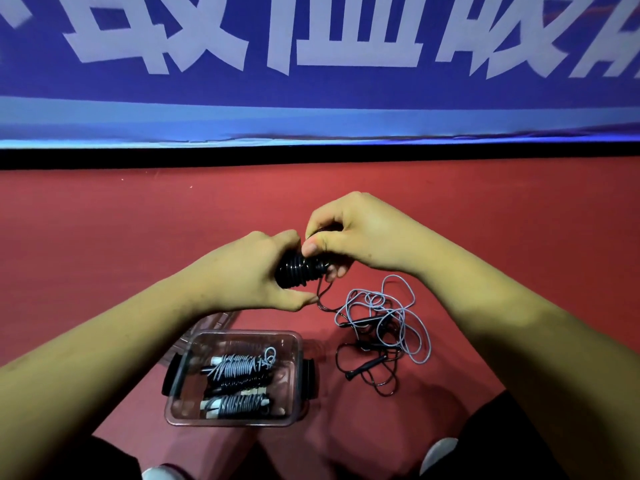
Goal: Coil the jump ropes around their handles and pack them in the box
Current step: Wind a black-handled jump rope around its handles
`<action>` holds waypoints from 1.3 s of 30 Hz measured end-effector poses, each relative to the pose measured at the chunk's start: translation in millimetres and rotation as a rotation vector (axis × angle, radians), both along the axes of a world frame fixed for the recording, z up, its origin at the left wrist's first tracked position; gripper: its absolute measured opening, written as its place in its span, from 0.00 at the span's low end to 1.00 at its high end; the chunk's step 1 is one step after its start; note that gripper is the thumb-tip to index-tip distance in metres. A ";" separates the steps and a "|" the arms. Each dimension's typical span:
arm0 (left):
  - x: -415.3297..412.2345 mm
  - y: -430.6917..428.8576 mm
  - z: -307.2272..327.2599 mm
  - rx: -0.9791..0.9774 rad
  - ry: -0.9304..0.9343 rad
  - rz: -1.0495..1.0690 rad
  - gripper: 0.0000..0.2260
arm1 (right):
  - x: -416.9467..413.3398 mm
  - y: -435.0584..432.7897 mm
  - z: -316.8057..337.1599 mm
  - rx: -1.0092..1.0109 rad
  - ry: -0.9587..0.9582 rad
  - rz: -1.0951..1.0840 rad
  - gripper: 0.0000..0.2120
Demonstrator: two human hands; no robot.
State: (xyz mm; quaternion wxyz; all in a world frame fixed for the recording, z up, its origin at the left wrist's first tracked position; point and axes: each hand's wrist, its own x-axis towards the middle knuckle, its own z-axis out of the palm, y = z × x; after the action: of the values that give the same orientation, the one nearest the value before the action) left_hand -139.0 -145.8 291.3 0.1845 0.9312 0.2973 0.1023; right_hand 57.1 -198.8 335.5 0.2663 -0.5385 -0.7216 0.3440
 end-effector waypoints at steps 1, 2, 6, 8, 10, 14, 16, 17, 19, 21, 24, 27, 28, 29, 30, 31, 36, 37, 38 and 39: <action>-0.7 1.1 0.4 -0.005 -0.015 0.006 0.27 | -0.2 -0.1 -1.2 -0.010 0.036 -0.013 0.05; -1.2 1.9 1.0 -0.024 -0.036 0.012 0.26 | -0.3 0.2 -2.0 -0.004 0.063 -0.031 0.05; 0.6 6.1 6.1 -0.026 -0.119 0.037 0.24 | 0.0 1.5 -0.1 0.003 0.174 -0.066 0.06; 0.7 8.4 7.8 0.050 -0.138 -0.002 0.21 | -1.2 1.3 -0.6 -0.010 0.204 -0.059 0.07; -0.6 13.0 7.1 0.133 -0.189 -0.072 0.22 | -2.1 0.6 -2.3 -0.003 0.229 -0.079 0.09; -5.3 11.1 13.7 0.117 -0.329 -0.071 0.22 | -4.0 4.1 -0.8 0.031 0.337 -0.161 0.11; -5.6 4.8 15.5 0.081 -0.366 -0.048 0.21 | -6.3 6.7 -0.7 0.041 0.367 -0.211 0.12; -5.0 1.9 16.3 0.033 -0.391 -0.028 0.20 | -7.9 7.6 -1.6 0.042 0.385 -0.234 0.13; -5.0 -2.4 17.8 -0.154 -0.499 0.015 0.19 | -12.7 8.9 -4.1 0.015 0.451 -0.256 0.15; -4.8 -6.7 19.8 -0.333 -0.602 0.017 0.21 | -17.3 9.5 -5.6 -0.031 0.516 -0.262 0.16; -1.5 -13.5 21.7 -0.448 -0.681 0.006 0.23 | -18.5 9.4 -5.9 -0.127 0.605 -0.288 0.14; 6.2 -17.8 20.5 -0.581 -0.773 0.065 0.19 | -14.7 10.0 -6.8 -0.181 0.671 -0.341 0.11; 8.5 -19.3 20.2 -0.619 -0.797 0.089 0.17 | -13.8 10.3 -7.8 -0.156 0.671 -0.353 0.12; 10.8 -20.8 19.5 -0.648 -0.817 0.108 0.16 | -13.8 10.3 -9.4 -0.115 0.652 -0.366 0.12; 13.3 -22.6 20.0 -0.669 -0.835 0.122 0.14 | -14.1 10.0 -9.7 -0.070 0.627 -0.380 0.12; 15.1 -23.9 19.5 -0.690 -0.854 0.137 0.13 | -14.7 8.7 -10.5 -0.029 0.612 -0.393 0.12; 14.9 -18.6 30.2 -0.822 -0.988 0.219 0.14 | -3.4 4.5 -4.5 0.032 0.729 -0.344 0.02; 13.0 -17.6 31.6 -0.854 -1.002 0.224 0.13 | -1.4 3.4 -3.8 0.028 0.747 -0.295 0.03; 11.6 -16.7 33.4 -0.884 -1.015 0.226 0.13 | -0.2 2.8 -2.4 0.025 0.759 -0.245 0.04; 10.3 -16.0 33.8 -0.917 -1.030 0.225 0.12 | -0.3 1.8 -1.5 0.027 0.759 -0.204 0.05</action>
State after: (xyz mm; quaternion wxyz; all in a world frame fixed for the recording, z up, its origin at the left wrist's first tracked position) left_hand -128.7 -161.8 325.1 0.6648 0.5558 0.2797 0.4134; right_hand 56.7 -197.0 334.0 0.5543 -0.4384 -0.5190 0.4808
